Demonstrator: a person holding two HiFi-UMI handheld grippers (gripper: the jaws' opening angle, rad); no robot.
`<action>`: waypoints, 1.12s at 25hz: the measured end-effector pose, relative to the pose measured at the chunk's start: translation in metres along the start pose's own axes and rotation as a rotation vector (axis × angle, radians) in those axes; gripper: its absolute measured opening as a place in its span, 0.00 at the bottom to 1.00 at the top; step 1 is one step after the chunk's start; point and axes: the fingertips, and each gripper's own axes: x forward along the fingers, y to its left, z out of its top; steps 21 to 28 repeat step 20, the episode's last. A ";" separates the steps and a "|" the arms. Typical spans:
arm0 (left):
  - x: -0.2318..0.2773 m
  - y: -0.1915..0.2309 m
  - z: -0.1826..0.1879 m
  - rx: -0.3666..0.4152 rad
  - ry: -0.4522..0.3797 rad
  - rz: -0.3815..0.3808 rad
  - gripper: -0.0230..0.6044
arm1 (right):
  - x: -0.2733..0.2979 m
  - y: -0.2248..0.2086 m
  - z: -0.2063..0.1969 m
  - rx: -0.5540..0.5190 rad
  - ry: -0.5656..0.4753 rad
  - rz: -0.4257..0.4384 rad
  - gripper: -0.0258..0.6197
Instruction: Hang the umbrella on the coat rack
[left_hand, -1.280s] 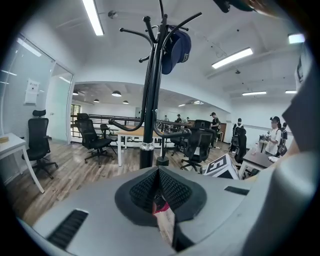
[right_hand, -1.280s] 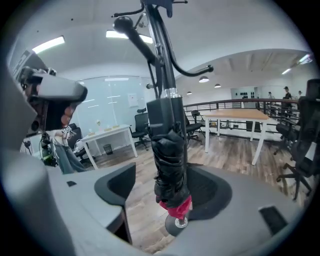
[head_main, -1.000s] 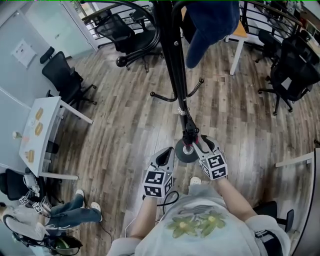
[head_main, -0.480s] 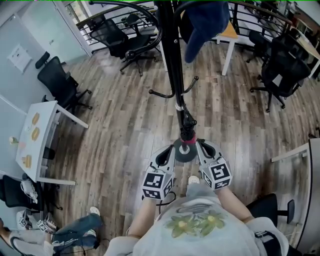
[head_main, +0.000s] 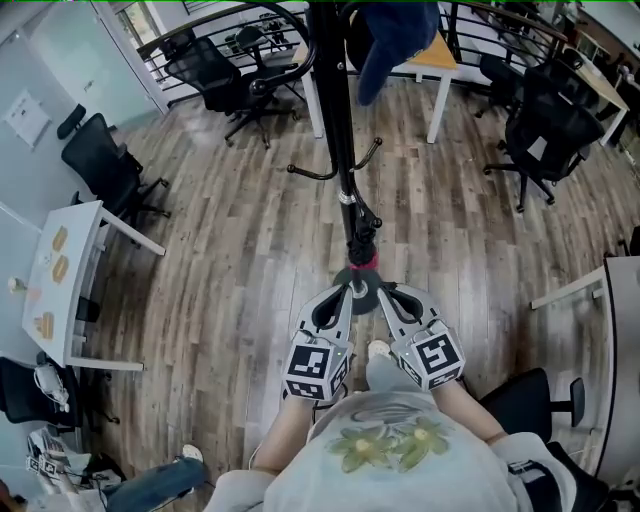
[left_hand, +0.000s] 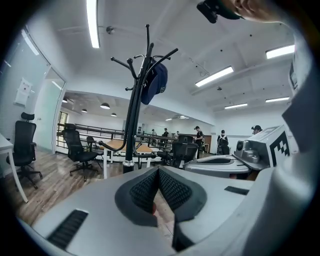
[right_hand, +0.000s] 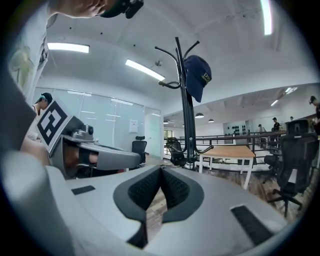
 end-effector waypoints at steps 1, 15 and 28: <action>-0.003 -0.003 0.000 0.004 -0.003 -0.002 0.04 | -0.004 0.002 0.000 0.004 -0.002 -0.002 0.04; -0.040 -0.020 -0.005 -0.004 -0.022 0.009 0.04 | -0.035 0.029 -0.008 0.039 0.030 0.023 0.04; -0.051 -0.018 -0.008 -0.006 -0.015 0.016 0.04 | -0.041 0.038 -0.014 0.040 0.048 0.030 0.04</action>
